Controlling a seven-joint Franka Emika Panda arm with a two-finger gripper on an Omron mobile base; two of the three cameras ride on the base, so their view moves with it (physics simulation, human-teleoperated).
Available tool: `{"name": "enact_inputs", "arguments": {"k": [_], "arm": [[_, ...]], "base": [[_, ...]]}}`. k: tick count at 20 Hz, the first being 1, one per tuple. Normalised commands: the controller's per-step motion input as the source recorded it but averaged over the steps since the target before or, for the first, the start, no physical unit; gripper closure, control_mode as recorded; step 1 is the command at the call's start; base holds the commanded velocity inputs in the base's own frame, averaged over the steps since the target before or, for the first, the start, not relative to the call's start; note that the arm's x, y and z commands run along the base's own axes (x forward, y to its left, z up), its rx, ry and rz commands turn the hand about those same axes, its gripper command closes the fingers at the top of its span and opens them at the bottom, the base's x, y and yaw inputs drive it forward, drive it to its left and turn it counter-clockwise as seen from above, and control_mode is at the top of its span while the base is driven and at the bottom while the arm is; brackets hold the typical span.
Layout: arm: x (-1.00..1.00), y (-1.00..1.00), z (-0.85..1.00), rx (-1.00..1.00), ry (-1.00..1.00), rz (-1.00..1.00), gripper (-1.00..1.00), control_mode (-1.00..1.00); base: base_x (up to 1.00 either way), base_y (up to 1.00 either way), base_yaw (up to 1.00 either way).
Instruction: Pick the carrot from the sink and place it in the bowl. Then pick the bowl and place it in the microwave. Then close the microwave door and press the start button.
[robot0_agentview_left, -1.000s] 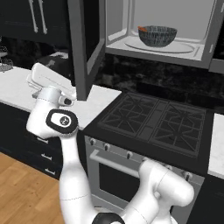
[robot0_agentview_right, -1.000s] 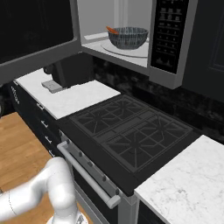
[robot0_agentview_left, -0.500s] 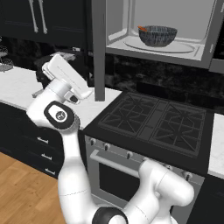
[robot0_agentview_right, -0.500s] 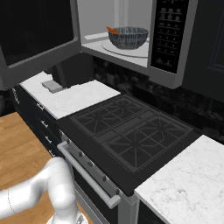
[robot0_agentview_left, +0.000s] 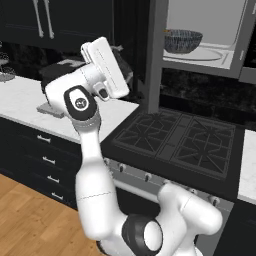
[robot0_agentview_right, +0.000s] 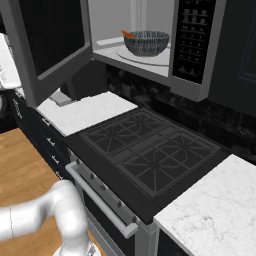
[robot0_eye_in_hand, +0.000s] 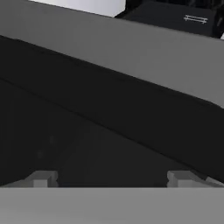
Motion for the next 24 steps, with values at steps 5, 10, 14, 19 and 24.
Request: {"name": "enact_inputs", "arguments": {"k": [5, 10, 14, 19, 24], "arm": [[0.15, -0.96, 0.03, 0.17, 0.13, -0.01, -1.00, -1.00], [0.35, -0.99, 0.00, 0.04, 0.13, -0.02, -1.00, -1.00], [0.36, -0.94, 0.00, 0.00, 0.00, -0.03, -1.00, -1.00], [0.04, -0.91, 0.00, 0.03, -0.03, -0.02, -1.00, -1.00], [0.04, -0.90, 0.00, 0.15, 0.01, 0.12, -1.00, -1.00]], "base": [[0.00, 0.00, 0.00], [0.00, 0.00, 0.00], [0.00, 0.00, 0.00], [0.00, 0.00, 0.00], [0.00, 0.00, 0.00]]}}
